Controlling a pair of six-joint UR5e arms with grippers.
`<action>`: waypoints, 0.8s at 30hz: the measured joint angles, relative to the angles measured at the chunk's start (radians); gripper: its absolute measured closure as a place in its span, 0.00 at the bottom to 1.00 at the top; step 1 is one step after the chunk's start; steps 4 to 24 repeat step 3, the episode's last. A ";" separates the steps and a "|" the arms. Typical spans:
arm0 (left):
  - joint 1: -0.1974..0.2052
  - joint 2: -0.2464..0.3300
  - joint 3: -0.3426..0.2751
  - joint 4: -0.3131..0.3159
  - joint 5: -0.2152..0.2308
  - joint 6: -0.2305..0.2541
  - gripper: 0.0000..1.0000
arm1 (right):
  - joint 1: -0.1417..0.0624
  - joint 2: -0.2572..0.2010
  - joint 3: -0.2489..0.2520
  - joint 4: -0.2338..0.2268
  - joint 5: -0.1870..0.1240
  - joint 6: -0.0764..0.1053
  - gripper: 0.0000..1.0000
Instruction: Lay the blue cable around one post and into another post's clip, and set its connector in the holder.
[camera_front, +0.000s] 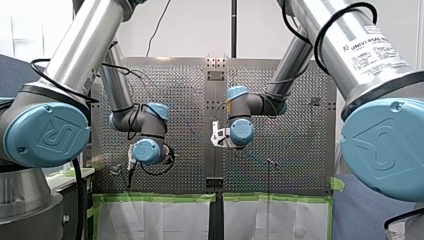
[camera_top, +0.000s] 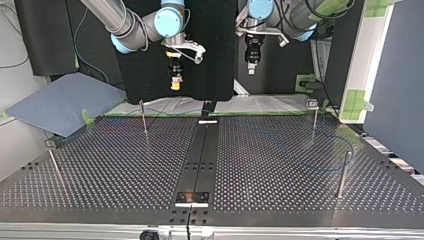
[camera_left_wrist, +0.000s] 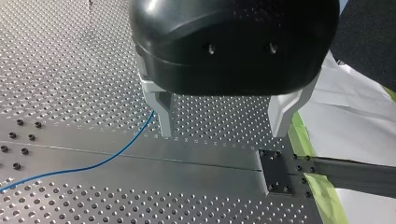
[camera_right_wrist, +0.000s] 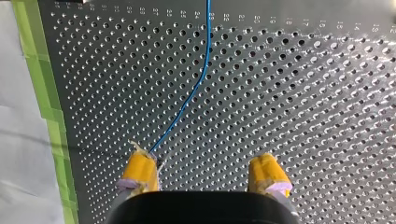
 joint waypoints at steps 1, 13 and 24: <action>0.000 0.000 0.000 0.000 0.000 0.000 0.00 | 0.000 0.000 0.000 0.000 0.000 0.000 0.00; 0.000 0.000 0.000 0.000 0.000 0.000 0.00 | 0.000 0.000 0.000 0.000 0.000 0.000 0.00; 0.000 0.000 0.000 0.000 0.000 0.000 0.00 | 0.000 0.000 0.000 0.000 0.000 0.000 0.00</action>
